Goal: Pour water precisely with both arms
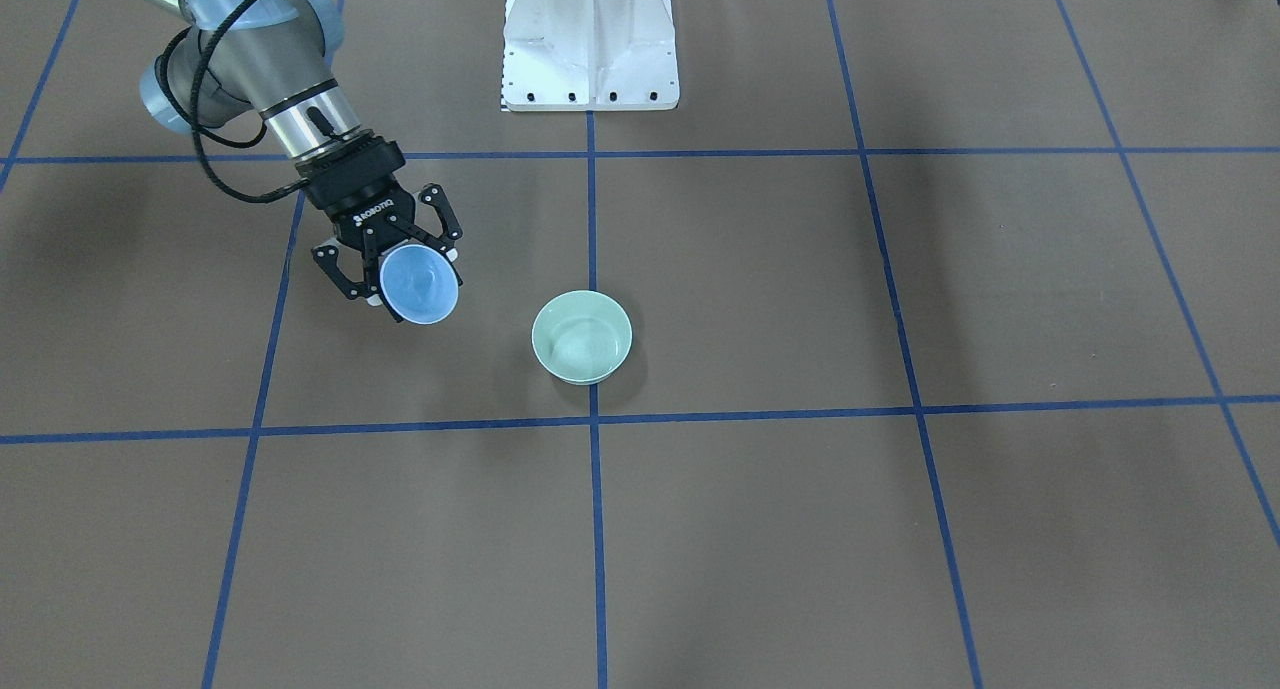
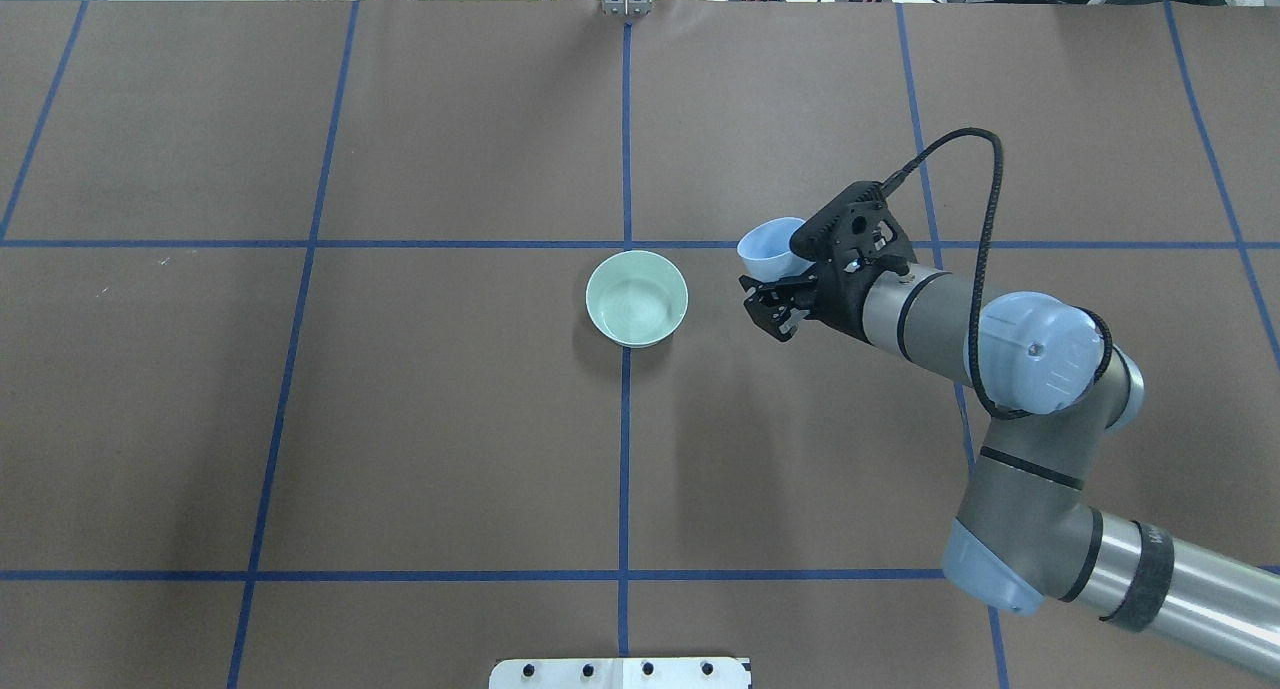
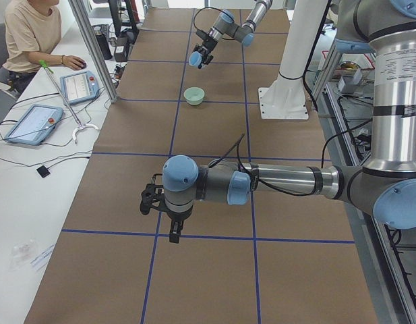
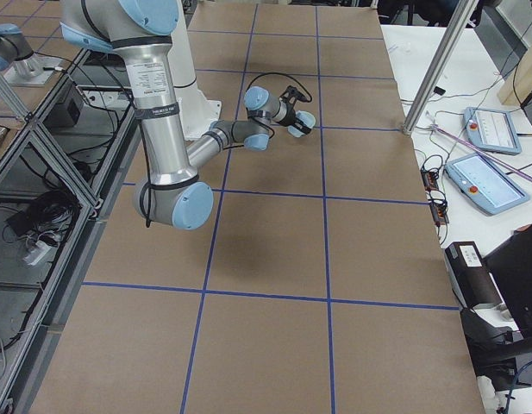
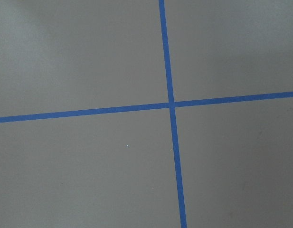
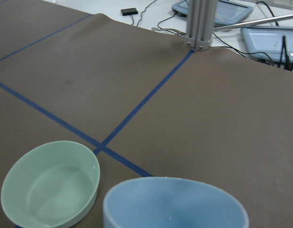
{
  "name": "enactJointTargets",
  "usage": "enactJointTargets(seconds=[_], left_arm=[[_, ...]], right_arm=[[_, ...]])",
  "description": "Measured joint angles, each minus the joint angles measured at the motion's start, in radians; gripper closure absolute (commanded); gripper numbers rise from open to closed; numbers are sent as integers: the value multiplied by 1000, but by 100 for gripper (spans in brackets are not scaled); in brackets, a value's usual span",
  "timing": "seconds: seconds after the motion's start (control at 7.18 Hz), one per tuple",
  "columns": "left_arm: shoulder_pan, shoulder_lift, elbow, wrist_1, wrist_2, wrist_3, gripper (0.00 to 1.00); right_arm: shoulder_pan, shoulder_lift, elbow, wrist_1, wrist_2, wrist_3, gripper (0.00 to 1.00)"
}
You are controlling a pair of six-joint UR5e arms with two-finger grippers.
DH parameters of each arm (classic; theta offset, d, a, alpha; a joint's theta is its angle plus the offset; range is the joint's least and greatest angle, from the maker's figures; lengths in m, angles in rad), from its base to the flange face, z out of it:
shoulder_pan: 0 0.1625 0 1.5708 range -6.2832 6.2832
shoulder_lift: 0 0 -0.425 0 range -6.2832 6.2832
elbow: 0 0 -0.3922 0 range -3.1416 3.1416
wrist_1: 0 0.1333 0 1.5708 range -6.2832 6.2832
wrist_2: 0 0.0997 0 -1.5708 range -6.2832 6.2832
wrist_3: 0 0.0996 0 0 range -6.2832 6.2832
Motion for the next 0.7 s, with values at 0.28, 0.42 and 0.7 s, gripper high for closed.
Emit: enactJointTargets(seconds=[0.28,0.42,0.7], left_arm=[[0,0,8,-2,-1,-1,0],[0,0,11,-3,-1,-1,0],[0,1,21,-6,-2,1,0]], right_arm=[[-20,56,-62,-20,52,-61,100],[-25,90,-82,-77,79,-65,100],[-28,179,-89,-295,125,-61,100]])
